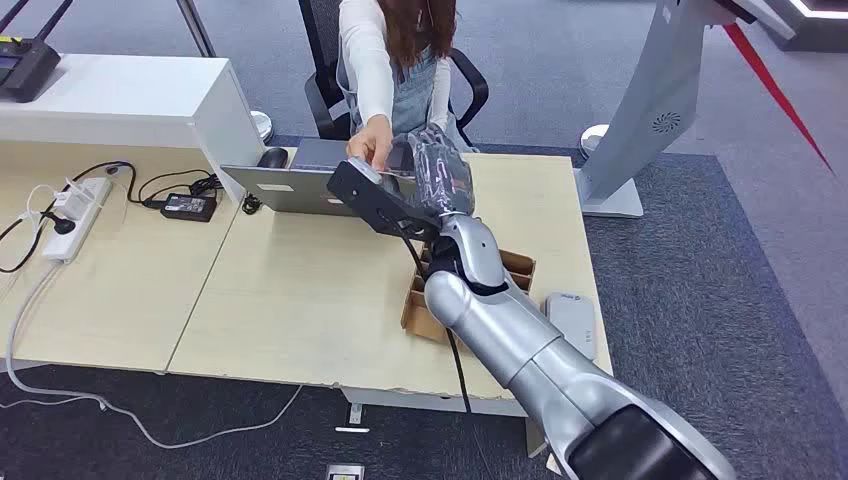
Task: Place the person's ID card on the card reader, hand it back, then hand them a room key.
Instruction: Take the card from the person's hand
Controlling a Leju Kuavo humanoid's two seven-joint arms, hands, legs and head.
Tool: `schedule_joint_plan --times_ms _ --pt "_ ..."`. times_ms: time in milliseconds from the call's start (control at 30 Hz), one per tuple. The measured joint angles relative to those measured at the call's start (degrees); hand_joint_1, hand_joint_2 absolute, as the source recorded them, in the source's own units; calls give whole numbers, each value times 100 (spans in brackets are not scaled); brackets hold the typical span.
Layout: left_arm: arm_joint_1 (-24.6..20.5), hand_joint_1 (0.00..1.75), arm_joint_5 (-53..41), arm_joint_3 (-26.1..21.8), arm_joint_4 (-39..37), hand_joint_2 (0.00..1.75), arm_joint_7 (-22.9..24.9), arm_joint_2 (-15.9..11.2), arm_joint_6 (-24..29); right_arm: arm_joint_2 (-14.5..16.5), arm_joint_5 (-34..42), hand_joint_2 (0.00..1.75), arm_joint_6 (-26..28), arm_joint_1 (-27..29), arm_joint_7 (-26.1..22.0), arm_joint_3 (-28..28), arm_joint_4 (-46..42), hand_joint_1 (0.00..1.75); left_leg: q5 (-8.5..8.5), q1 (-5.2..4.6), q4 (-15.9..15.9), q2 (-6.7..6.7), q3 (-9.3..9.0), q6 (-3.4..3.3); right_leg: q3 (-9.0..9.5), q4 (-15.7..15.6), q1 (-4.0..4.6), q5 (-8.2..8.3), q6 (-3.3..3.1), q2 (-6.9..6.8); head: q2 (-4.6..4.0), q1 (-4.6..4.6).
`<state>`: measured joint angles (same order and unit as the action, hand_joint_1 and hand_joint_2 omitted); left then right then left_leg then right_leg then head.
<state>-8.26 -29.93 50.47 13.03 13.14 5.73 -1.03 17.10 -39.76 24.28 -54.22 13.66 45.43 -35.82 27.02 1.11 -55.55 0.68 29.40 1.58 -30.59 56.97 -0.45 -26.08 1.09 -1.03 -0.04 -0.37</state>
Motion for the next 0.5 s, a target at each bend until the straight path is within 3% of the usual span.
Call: schedule_joint_plan --times_ms 500 --pt "-1 0 -5 0 0 0 0 9 0 21 23 175 3 -11 -20 -5 0 175 0 0 0 0 -1 0 0 0 0 0 0 0 0 0"
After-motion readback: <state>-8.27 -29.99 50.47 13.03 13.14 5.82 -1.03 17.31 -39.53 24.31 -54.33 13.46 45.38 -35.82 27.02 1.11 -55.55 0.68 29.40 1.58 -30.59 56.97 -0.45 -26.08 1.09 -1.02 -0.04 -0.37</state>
